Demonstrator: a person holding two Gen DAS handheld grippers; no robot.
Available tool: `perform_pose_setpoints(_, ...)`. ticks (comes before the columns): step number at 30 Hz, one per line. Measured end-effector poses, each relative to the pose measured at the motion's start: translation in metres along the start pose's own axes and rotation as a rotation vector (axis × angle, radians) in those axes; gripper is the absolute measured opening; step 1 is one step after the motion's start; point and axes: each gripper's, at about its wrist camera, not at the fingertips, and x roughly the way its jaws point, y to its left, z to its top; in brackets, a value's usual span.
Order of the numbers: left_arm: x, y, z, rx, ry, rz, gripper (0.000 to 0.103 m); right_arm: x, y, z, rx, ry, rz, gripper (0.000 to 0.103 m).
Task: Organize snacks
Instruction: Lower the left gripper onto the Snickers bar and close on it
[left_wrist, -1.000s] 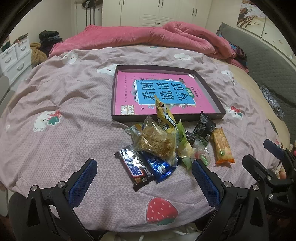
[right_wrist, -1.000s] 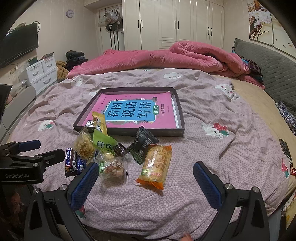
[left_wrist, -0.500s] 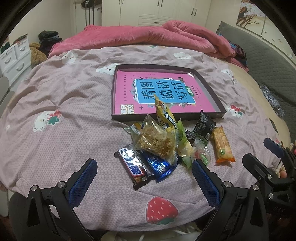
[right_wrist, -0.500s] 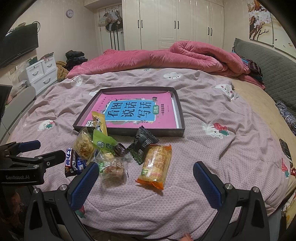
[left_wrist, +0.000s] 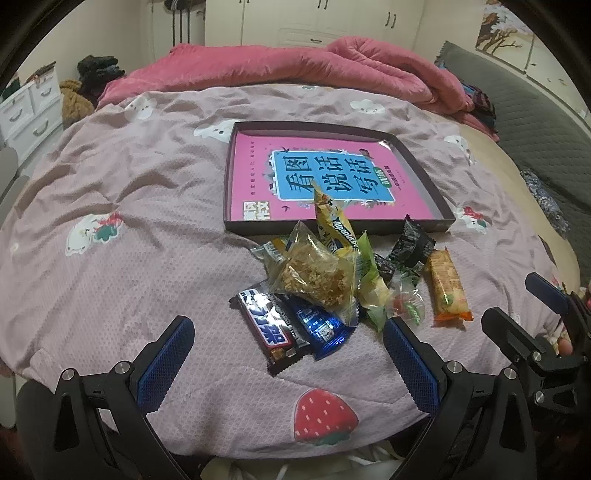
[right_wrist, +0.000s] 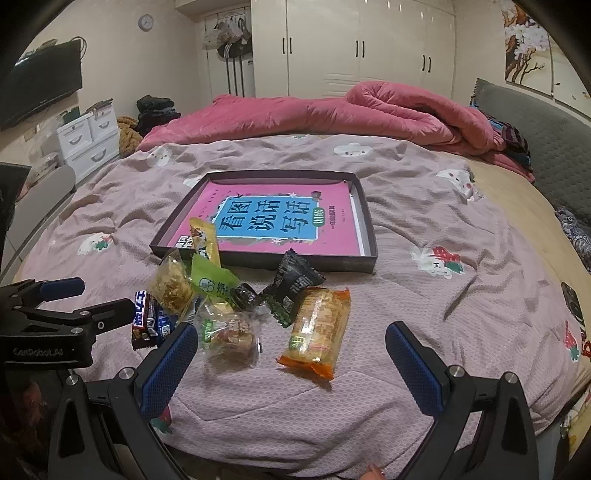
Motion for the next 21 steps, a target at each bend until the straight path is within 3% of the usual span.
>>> perform_pose_setpoints(8, 0.006, 0.007, -0.001, -0.019, 0.036, 0.004, 0.102, 0.012, 0.014, -0.001, -0.054, 0.041, 0.056, 0.103)
perform_pose_setpoints(21, 0.031, 0.043, -0.007, -0.136, 0.133, 0.020, 0.102, 0.038, 0.028, -0.003, -0.093, 0.116, 0.124, 0.103)
